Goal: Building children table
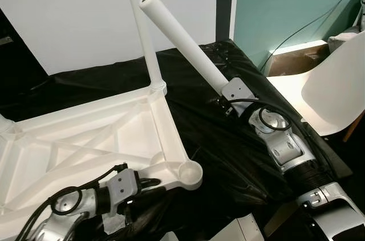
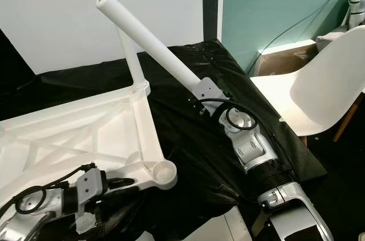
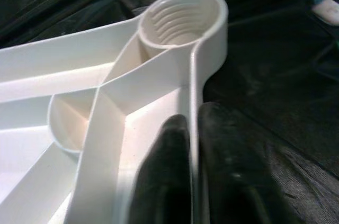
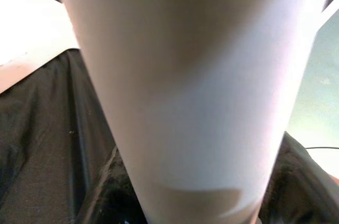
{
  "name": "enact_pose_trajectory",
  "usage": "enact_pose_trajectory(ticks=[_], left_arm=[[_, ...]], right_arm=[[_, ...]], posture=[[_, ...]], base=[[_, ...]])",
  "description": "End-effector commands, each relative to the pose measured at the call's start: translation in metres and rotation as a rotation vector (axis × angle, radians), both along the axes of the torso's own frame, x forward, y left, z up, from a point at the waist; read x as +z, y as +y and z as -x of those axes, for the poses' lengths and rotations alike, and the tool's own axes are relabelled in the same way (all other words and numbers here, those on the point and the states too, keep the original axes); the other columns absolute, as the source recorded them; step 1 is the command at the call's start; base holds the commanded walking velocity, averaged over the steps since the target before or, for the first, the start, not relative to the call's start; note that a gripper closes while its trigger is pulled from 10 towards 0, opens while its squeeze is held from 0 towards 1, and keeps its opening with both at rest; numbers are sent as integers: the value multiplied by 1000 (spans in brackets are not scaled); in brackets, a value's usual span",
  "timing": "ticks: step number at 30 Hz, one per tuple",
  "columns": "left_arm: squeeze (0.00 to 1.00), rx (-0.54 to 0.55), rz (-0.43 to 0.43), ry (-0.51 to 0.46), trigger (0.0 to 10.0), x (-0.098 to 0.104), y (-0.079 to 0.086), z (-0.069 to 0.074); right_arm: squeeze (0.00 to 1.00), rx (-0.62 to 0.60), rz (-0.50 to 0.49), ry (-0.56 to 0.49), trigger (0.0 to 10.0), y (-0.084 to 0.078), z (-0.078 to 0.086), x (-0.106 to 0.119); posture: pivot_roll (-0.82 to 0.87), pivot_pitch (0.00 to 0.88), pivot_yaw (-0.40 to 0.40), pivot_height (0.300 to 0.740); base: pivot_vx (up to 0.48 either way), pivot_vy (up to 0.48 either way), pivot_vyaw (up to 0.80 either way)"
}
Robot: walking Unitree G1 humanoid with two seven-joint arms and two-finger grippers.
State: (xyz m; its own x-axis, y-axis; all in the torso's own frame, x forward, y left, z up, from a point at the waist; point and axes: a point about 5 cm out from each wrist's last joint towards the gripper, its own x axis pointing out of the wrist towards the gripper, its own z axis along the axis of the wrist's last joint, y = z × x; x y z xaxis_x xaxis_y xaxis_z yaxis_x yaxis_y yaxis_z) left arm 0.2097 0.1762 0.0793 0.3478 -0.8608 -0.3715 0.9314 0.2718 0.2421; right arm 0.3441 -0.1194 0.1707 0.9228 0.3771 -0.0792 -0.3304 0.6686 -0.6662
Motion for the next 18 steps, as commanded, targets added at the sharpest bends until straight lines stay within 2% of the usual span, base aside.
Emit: enact_pose_trajectory(ticks=[1, 3, 4, 6, 8, 9, 10, 11, 12, 14, 15, 16, 18], left_arm=[[0, 206, -31, -16, 0, -18, 2, -4], [0, 174, -27, -38, 0, -22, -11, -12], [0, 174, -27, -38, 0, -22, -11, -12], [0, 134, -32, -61, 0, -25, -25, -22], [0, 119, -36, -66, 0, -25, -30, -24], [0, 106, -46, -71, 353, -26, -34, -27], [0, 96, -49, -71, 2431, -26, -37, -29], [0, 92, -51, -71, 2431, -26, -38, -30], [0, 91, -50, -76, 4667, -26, -38, -32], [0, 91, -50, -76, 4667, -26, -38, -32], [0, 94, -38, -79, 10000, -26, -38, -32], [0, 94, -38, -79, 10000, -26, -38, -32], [0, 95, 47, -85, 10000, -23, -42, -29]], right_arm=[[0, 8, -10, -21, 10000, 2, -1, 7], [0, 14, -17, -27, 10000, 5, 0, 8], [0, 14, -17, -27, 10000, 5, 0, 8], [0, 22, -32, -34, 10000, 10, 1, 10], [0, 24, -38, -36, 10000, 12, 1, 10], [0, 31, -46, -39, 10000, 14, 2, 11], [0, 43, -59, -42, 10000, 18, 4, 12], [0, 50, -67, -44, 10000, 20, 6, 13], [0, 58, -82, -45, 10000, 23, 8, 13], [0, 58, -82, -45, 10000, 23, 8, 13], [0, 64, -97, -44, 10000, 25, 11, 12], [0, 64, -97, -44, 10000, 25, 11, 12], [0, 82, -117, -29, 10000, 30, 16, 7]], posture=[[-84, 0, 88, 740], [-83, 0, 92, 740], [-83, 0, 92, 740], [-88, 0, 96, 740], [-88, 0, 96, 740], [-93, 0, 100, 740], [-97, 0, 103, 740], [-98, 0, 104, 740], [-103, 0, 108, 740], [-103, 0, 108, 740], [-105, 0, 111, 740], [-105, 0, 111, 740], [-103, 0, 113, 740]], base=[[0, 0, 0], [0, 0, 0], [0, 0, 0], [0, 0, 0], [0, 0, 0], [0, 0, 0], [0, 0, 0], [0, 0, 0], [0, 0, 0], [0, 0, 0], [0, 0, 0], [0, 0, 0], [0, 0, 0]])
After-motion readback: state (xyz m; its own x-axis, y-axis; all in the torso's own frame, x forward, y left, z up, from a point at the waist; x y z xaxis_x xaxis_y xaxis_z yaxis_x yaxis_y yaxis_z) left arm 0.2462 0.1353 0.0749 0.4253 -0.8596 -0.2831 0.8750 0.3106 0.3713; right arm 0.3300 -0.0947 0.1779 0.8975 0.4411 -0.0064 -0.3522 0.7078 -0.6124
